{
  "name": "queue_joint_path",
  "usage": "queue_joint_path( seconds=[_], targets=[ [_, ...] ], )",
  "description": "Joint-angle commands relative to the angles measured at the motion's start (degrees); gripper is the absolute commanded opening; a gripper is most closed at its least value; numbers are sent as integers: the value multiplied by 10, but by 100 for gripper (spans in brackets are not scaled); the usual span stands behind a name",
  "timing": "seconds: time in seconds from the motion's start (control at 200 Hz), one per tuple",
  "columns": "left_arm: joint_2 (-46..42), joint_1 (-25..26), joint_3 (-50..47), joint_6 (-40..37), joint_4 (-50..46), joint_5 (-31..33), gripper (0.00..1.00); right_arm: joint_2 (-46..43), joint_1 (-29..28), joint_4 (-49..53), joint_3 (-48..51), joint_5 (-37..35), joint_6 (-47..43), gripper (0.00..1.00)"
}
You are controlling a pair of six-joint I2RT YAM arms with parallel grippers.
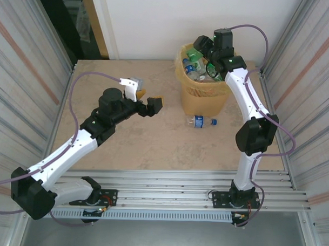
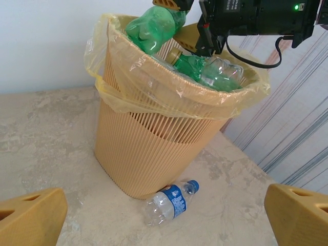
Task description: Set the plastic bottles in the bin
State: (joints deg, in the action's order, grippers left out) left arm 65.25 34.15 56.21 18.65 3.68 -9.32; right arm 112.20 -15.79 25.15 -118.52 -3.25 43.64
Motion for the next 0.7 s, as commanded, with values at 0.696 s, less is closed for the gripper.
queue_joint_path(
  seconds=[0.696],
  targets=[
    [-8,-7,-11,22,14,18,99,-194,-9,80,102,-99,-119,84]
  ],
)
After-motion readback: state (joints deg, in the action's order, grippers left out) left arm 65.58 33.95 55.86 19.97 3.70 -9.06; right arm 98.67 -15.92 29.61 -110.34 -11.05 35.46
